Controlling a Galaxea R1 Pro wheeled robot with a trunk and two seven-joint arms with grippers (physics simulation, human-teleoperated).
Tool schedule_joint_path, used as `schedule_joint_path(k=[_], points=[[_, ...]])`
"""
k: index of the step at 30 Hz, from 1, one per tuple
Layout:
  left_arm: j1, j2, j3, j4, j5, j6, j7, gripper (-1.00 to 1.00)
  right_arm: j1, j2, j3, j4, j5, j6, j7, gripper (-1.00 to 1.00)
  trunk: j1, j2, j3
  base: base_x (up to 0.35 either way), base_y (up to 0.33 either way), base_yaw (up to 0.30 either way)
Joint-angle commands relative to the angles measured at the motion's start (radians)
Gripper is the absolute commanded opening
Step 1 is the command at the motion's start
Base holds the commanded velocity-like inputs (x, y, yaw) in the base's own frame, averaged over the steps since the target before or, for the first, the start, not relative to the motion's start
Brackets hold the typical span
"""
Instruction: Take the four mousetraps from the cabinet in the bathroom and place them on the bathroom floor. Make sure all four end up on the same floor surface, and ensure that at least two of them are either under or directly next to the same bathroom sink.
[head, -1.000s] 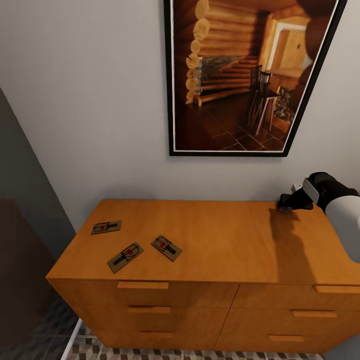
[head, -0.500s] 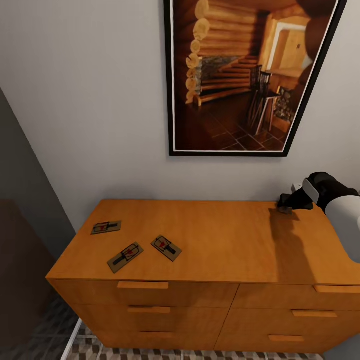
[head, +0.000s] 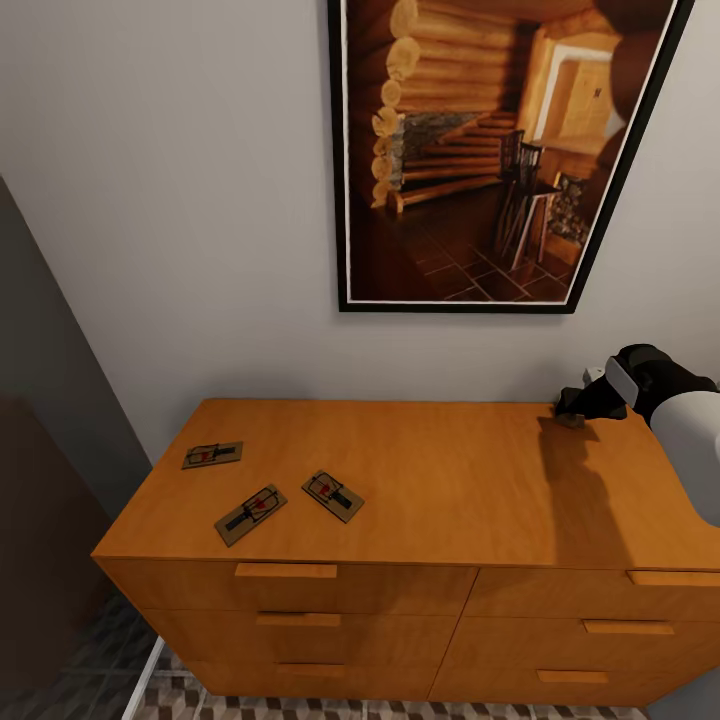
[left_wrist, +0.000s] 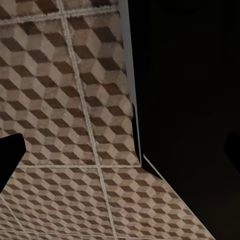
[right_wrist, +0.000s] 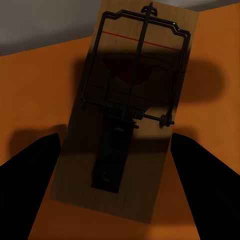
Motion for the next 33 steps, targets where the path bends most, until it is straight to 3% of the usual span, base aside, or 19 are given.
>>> schedule_joint_path(k=[1,23,33], points=[[-0.002,-0.001,-0.008,0.004,0.001,-0.008,0.003,1.00,0.000,-0.001,0.002,-0.001,0.001,0.004,0.005,-1.00,0.000,0.000,-0.001,0.000,0.000,0.000],[-0.002,-0.001,-0.008,0.004,0.001,-0.008,0.003,1.00,0.000,-0.001,0.003,-0.004,0.001,0.004,0.005,-1.00,0.000,0.000,-0.001,-0.004,0.000,0.000],[-0.002,-0.001,-0.008,0.004,0.001,-0.008,0.003,1.00,0.000,-0.001,0.003,-0.004,0.001,0.004,0.005,-1.00,0.000,0.000,-0.001,-0.223,0.000,0.000]])
